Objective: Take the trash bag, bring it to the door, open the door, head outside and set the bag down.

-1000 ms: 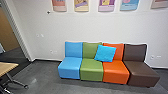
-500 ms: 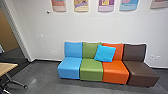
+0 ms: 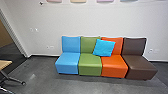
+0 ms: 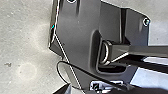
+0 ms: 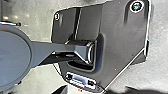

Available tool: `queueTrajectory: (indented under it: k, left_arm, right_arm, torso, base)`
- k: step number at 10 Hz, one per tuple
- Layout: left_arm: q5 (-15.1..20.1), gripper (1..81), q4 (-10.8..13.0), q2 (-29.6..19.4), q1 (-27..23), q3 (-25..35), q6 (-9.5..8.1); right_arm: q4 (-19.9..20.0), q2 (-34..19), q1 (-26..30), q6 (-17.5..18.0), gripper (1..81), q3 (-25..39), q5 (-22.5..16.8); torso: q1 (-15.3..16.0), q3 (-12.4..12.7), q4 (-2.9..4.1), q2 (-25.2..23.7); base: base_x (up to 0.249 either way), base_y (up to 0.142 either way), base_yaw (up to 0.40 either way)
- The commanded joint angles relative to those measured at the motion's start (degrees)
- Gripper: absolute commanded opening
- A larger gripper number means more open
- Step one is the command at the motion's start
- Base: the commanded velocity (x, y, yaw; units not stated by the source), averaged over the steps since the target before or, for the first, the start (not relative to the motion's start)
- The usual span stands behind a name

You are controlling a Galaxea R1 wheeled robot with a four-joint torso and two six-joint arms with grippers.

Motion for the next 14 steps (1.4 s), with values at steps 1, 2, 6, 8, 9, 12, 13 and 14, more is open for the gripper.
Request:
queueTrajectory:
  k: [1, 2, 6, 8, 9, 12, 13, 14]
  left_arm:
    - [3.58, 81.1, -4.83, -3.22, -3.91, 1.39, -0.20]
    - [3.84, 81.1, -4.91, -4.18, -5.14, 2.45, -0.20]
    - [9.28, 81.1, -7.98, -8.41, -12.17, 7.46, -0.29]
    - [12.18, 81.1, -8.61, -8.58, -15.16, 7.38, -0.29]
    - [13.77, 81.1, -8.78, -8.58, -16.48, 7.29, -0.29]
    - [14.39, 81.1, -9.22, -8.23, -18.85, 7.29, -0.38]
    - [14.48, 81.1, -9.22, -8.06, -19.29, 7.20, -0.38]
    - [14.48, 81.1, -9.22, -7.97, -19.73, 7.11, -0.46]
  right_arm:
    - [0.55, -8.93, 4.94, 1.76, 81.1, 8.78, -3.58]
    - [1.16, -10.70, 5.81, 1.76, 81.1, 10.63, -3.58]
    - [2.74, -14.48, 8.37, 1.67, 81.1, 14.33, -3.67]
    - [3.09, -15.71, 8.98, 1.76, 81.1, 15.47, -3.67]
    - [3.09, -16.07, 9.16, 1.76, 81.1, 15.82, -3.67]
    - [3.01, -16.94, 9.51, 2.64, 81.1, 16.52, -3.68]
    - [3.09, -17.39, 9.69, 2.64, 81.1, 17.05, -3.75]
    - [3.01, -17.47, 9.69, 2.64, 81.1, 17.58, -3.76]
  torso:
    - [3.61, -5.23, 0.00, -5.61]
    - [4.96, -7.21, -0.02, -7.72]
    - [9.73, -7.80, -0.02, -15.06]
    - [12.00, -8.59, -0.02, -18.56]
    - [13.34, -8.61, -0.02, -20.68]
    - [17.23, -8.63, -0.02, -26.86]
    - [18.58, -8.63, -0.02, -29.03]
    - [19.87, -8.63, -0.02, -31.06]
  base:
    - [0.000, 0.000, 0.000]
    - [0.000, 0.000, 0.000]
    - [0.000, 0.000, 0.000]
    - [0.000, 0.000, 0.000]
    - [0.000, 0.000, 0.000]
    - [0.000, 0.000, 0.000]
    - [0.000, 0.000, 0.000]
    - [0.000, 0.000, 0.000]
